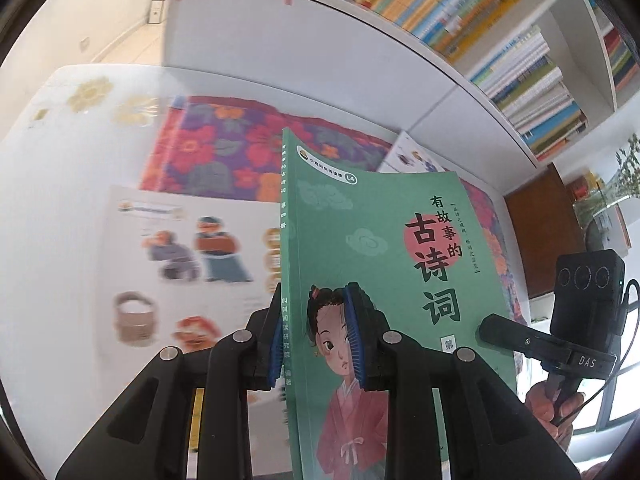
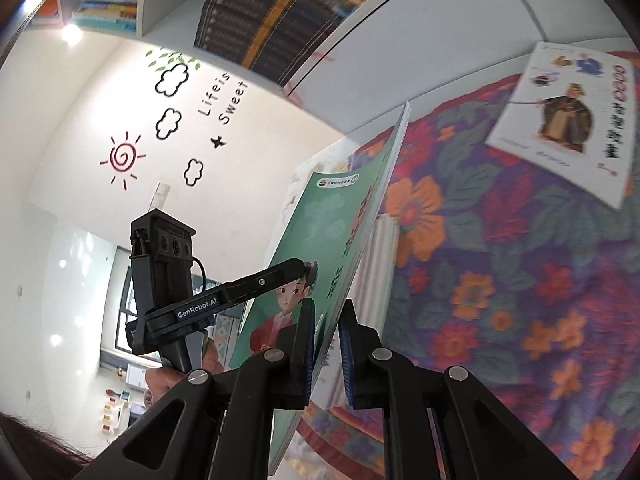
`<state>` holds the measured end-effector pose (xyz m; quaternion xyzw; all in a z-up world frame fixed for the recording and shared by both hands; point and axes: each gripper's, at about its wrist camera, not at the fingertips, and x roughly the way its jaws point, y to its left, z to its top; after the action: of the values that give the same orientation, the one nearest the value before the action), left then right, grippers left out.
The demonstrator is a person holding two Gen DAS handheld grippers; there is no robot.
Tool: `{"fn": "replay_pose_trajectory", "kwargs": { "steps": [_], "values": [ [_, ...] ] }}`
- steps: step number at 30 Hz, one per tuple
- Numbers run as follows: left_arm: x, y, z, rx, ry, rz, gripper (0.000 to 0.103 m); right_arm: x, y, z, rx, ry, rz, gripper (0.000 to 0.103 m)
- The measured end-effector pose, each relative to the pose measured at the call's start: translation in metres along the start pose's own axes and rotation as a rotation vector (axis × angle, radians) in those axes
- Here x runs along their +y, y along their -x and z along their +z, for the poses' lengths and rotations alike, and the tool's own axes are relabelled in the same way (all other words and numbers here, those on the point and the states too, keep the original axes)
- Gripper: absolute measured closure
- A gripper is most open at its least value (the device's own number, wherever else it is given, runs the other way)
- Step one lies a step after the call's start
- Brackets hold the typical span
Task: Organize books
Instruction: 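Carry the green book to the standing row with the left tool, then stand the green book against the white book with the left tool while the right tool steadies it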
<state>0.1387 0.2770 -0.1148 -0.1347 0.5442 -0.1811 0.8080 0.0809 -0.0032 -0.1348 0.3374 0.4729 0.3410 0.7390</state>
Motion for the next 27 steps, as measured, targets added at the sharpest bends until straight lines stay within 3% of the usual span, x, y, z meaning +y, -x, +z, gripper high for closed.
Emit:
{"fn": "replay_pose_trajectory", "kwargs": {
  "steps": [15, 27],
  "values": [
    [0.078, 0.030, -0.014, -0.020, 0.077, 0.056, 0.077, 0.037, -0.078, 0.000, 0.095, 0.048, 0.039, 0.090],
    [0.111, 0.017, -0.025, 0.008, 0.128, 0.049, 0.075, 0.032, -0.118, -0.012, 0.127, 0.024, -0.045, 0.090]
  ]
}}
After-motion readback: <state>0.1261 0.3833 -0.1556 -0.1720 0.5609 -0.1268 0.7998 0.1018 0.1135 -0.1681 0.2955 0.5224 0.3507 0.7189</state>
